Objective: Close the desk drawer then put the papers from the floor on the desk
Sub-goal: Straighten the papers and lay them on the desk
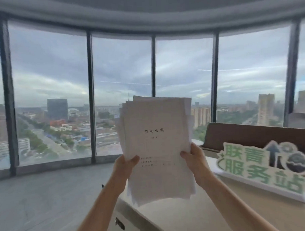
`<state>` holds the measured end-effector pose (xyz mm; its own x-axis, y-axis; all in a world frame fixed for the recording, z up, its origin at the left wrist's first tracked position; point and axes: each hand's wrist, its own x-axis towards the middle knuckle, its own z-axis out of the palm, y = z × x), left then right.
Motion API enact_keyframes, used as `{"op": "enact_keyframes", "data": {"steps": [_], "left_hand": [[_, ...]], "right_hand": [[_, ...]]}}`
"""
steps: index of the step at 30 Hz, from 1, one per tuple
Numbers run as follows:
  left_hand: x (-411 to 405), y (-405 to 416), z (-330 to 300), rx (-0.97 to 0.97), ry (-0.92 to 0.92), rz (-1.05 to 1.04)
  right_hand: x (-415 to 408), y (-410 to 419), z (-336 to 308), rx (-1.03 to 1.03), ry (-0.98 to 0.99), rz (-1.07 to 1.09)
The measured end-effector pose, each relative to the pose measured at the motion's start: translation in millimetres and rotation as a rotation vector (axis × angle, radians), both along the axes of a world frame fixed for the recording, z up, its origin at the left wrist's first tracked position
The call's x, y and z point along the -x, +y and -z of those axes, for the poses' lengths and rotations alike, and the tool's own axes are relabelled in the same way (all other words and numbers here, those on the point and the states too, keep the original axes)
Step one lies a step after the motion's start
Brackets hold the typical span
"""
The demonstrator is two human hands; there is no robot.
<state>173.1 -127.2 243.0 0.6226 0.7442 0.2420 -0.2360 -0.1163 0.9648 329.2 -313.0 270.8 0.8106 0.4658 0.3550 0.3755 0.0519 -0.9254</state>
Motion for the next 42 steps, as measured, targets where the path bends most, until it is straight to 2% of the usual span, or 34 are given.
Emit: {"op": "enact_keyframes", "data": {"steps": [6,11,24,30,42], "left_hand": [[-75.1,-88.5,-17.6,-0.044,-0.009,0.192],[-132.4,-130.7,-1.5,-0.024,0.015,0.292],[-272.7,-146.6,79.9,0.075,0.060,0.425],[-288.6,-146.8,75.1,0.088,0.032,0.466],[-266.8,-152.5,75.2,0.036,-0.006,0.579]], "right_hand": [[-30.8,-116.7,-7.6,-0.030,0.008,0.294],[-57.1,-167.4,16.9,-0.047,0.113,0.417],[-161.2,-189.1,96.5,-0.103,0.193,0.503],[-183.2,-186.2,92.7,-0.120,0.161,0.500],[-156.4,-192.7,88.3,-0.184,0.157,0.478]]}}
